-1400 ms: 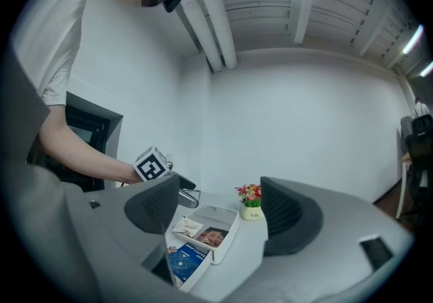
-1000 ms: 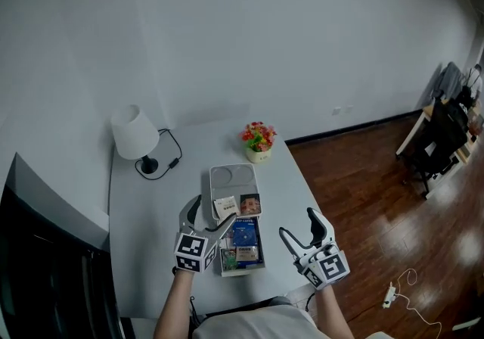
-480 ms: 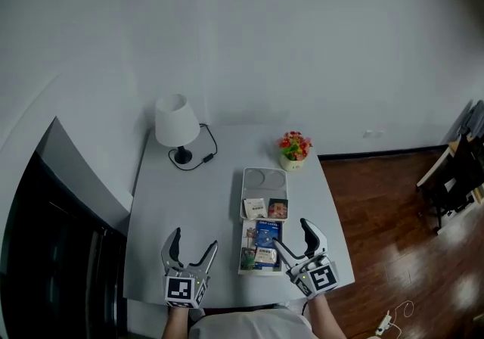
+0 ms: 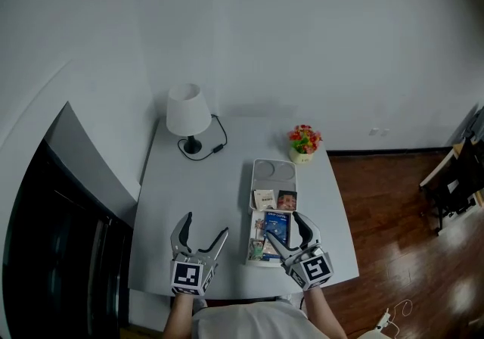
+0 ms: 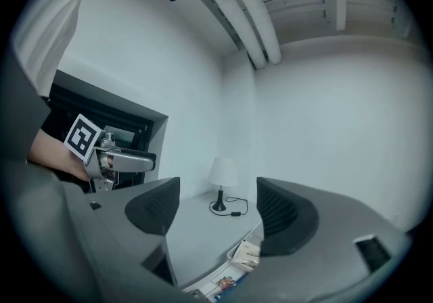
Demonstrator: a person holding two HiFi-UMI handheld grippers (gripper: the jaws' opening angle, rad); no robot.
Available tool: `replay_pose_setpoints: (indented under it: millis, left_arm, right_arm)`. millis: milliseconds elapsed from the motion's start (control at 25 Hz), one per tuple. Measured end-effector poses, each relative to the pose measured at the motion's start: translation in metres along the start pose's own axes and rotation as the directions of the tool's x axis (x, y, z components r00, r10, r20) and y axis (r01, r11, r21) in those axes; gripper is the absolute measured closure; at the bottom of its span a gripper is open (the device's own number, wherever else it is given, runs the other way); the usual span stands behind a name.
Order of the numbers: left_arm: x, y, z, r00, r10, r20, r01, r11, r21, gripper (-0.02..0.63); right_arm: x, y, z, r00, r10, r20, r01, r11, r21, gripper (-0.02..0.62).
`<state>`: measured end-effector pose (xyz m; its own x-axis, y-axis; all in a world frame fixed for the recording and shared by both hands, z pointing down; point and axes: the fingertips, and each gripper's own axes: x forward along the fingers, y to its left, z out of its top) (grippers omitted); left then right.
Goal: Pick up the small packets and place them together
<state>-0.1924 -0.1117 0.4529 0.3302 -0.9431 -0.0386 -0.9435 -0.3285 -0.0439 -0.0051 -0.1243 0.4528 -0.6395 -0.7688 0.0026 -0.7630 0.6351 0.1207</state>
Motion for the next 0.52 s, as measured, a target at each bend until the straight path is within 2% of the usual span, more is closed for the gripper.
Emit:
replay_pose_setpoints:
  millis: [200,520]
  left_arm:
    - [0.010,-0.009,-0.004,0.998,-0.068,-0.015,0.068,0.998,0.010,0.204]
    - [0.028,-0.023,-0.010,0.995,-0.102,-0.023,0.102,0.995,-0.004,0.204]
  right_arm:
    - [0.003,0.001,-0.013,0.996,-0.055,-0.067,0.057,0.998,0.017,0.230]
    - [0.000,-0.016,-0.013,0.995,-0.083,-0.051,0.084,0.996,0.011,0.230]
